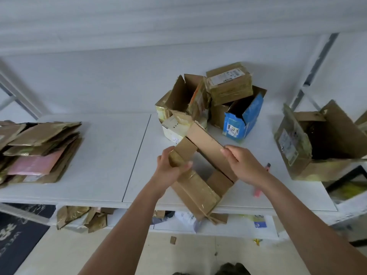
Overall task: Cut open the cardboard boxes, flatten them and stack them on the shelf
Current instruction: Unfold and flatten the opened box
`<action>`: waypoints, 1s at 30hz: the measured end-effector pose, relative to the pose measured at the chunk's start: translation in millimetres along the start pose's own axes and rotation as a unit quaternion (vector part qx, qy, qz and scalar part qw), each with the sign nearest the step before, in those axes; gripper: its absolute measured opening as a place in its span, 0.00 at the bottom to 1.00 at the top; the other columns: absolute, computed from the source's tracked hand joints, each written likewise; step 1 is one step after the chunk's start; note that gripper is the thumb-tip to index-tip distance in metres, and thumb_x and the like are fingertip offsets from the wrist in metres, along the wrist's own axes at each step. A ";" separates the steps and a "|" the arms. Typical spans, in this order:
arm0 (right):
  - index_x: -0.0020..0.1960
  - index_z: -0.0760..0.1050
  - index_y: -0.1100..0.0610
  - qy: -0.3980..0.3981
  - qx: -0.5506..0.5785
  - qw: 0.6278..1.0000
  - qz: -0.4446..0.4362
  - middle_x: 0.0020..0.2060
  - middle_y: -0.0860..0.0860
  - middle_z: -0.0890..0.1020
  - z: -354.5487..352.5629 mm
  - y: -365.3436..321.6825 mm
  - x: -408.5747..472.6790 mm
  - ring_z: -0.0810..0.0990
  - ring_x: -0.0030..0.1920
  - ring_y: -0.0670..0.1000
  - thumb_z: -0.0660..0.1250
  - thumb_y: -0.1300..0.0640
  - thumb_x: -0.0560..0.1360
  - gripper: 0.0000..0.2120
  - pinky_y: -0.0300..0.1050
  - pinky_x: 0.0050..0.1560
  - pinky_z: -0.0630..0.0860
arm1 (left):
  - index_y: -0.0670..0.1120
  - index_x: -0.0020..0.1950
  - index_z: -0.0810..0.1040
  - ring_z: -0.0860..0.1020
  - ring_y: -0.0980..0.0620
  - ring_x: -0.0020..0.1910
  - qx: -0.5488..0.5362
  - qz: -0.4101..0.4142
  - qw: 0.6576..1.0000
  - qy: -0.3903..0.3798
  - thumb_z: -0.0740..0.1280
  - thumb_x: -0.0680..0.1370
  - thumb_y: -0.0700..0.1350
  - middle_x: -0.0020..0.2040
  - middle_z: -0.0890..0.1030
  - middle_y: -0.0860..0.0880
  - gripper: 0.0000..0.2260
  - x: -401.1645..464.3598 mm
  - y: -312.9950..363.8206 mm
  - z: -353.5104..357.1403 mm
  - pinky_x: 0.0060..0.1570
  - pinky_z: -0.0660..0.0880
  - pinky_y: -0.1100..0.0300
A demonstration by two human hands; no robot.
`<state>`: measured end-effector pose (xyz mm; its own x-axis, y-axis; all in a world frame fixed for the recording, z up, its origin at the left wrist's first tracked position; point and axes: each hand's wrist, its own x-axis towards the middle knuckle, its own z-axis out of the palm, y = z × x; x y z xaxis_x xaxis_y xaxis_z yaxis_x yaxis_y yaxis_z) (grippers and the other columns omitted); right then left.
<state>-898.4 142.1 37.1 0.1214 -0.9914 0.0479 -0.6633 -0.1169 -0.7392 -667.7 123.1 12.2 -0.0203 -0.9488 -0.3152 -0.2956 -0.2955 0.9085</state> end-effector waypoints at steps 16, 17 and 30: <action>0.38 0.65 0.45 0.001 -0.007 1.000 -0.026 0.31 0.46 0.72 -0.9 -6.9 8.1 0.72 0.32 0.43 0.56 0.53 0.84 0.15 0.34 0.32 0.67 | 0.64 0.72 0.58 0.69 0.47 0.63 -0.161 0.009 0.982 -0.095 0.61 0.75 0.26 0.63 0.64 0.54 0.38 -18.6 -8.0 -13.9 0.52 0.76 0.58; 0.38 0.66 0.46 -0.005 -0.007 1.000 -0.022 0.31 0.47 0.72 0.0 -5.9 8.8 0.72 0.33 0.44 0.56 0.53 0.84 0.15 0.35 0.32 0.67 | 0.64 0.71 0.59 0.70 0.47 0.63 -0.167 0.008 0.981 -0.098 0.62 0.76 0.27 0.63 0.64 0.54 0.37 -18.6 -9.5 -14.9 0.52 0.77 0.59; 0.53 0.79 0.48 -0.101 -0.151 0.976 -0.116 0.37 0.43 0.77 -2.2 -34.1 20.0 0.78 0.40 0.46 0.60 0.49 0.82 0.09 0.45 0.40 0.74 | 0.58 0.75 0.66 0.55 0.51 0.79 0.461 0.328 0.817 0.113 0.71 0.75 0.55 0.77 0.63 0.55 0.29 -16.1 52.3 -16.0 0.77 0.43 0.51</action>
<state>-875.0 126.1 64.8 0.4165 -0.9084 0.0350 -0.7851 -0.3788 -0.4901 -667.6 121.1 69.1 -0.3182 -0.8962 0.3091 -0.8875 0.3962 0.2352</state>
